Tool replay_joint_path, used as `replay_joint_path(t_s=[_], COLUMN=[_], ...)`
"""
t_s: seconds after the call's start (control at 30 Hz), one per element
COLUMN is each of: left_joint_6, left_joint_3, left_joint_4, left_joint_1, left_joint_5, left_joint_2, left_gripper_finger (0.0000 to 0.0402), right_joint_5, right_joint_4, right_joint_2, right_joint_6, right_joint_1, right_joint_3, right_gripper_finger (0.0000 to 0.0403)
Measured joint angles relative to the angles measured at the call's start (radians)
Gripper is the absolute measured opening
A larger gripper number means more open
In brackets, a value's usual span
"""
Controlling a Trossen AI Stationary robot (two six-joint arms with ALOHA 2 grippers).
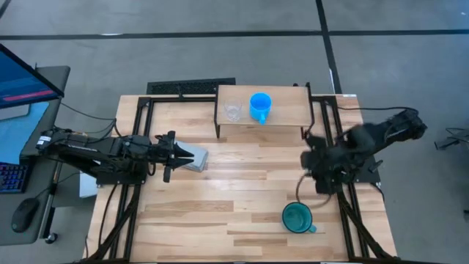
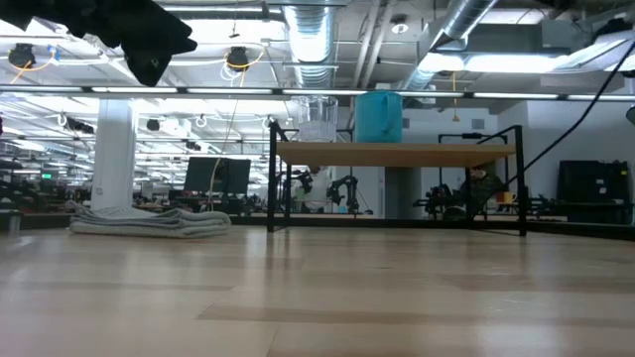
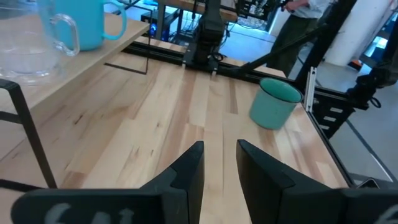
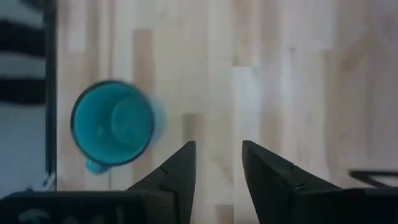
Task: Stack small to large cups/mugs on shelf
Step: Put the green mug on the shelf
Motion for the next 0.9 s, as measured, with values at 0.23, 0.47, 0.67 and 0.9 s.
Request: replay_joint_path(t_s=[0.23,0.47,0.67,0.9], left_joint_6=[0.0,0.0,0.0,-0.017], left_joint_3=[0.0,0.0,0.0,0.0], left_joint_4=[0.0,0.0,-0.001,-0.016], left_joint_1=[0.0,0.0,0.0,0.0], left_joint_5=[-0.047,-0.052,-0.052,-0.049], left_joint_2=[0.0,0.0,0.0,0.0], left_gripper_finger=[0.0085,0.0085,0.0085,0.0085], right_joint_5=[-0.013,-0.045,-0.043,-0.11], right_joint_4=[0.03,0.068,0.101,0.215], right_joint_2=[0.117,0.273,0.355,0.422], right_joint_6=[-0.06,-0.248,-0.398,-0.488], right_joint_1=[0.131,0.167,0.158,0.131], right_joint_3=[-0.042,-0.042,-0.042,-0.042], right_gripper_finger=[0.014,0.0137,0.0137,0.0137])
